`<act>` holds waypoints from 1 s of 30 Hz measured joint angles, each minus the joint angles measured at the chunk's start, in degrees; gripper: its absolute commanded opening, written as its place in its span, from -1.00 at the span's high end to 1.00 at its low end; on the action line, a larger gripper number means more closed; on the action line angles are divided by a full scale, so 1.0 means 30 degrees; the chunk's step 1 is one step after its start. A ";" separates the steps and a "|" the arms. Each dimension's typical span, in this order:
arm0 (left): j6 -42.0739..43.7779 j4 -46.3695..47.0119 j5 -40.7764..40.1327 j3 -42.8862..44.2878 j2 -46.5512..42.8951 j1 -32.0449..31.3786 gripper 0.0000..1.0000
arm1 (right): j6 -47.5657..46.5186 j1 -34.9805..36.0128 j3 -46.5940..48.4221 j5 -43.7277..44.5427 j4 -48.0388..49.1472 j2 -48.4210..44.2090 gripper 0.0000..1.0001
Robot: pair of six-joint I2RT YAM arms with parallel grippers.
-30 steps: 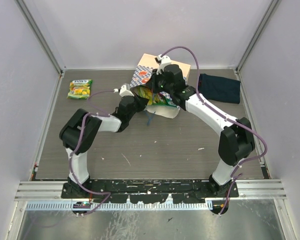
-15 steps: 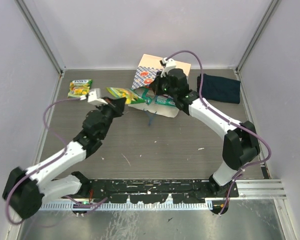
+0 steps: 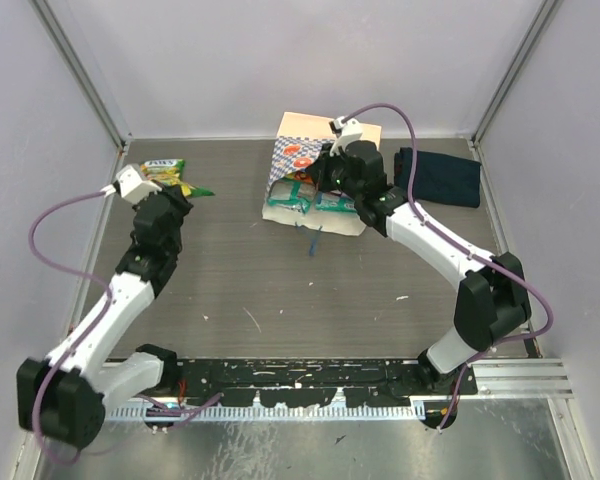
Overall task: Take the snacks out of the paper bag
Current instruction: Place the snack at the center of the board.
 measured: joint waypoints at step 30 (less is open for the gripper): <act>-0.3228 0.6819 0.3898 0.5683 1.9365 0.3067 1.00 | -0.0007 -0.0102 -0.0328 -0.1763 0.0415 0.0874 0.99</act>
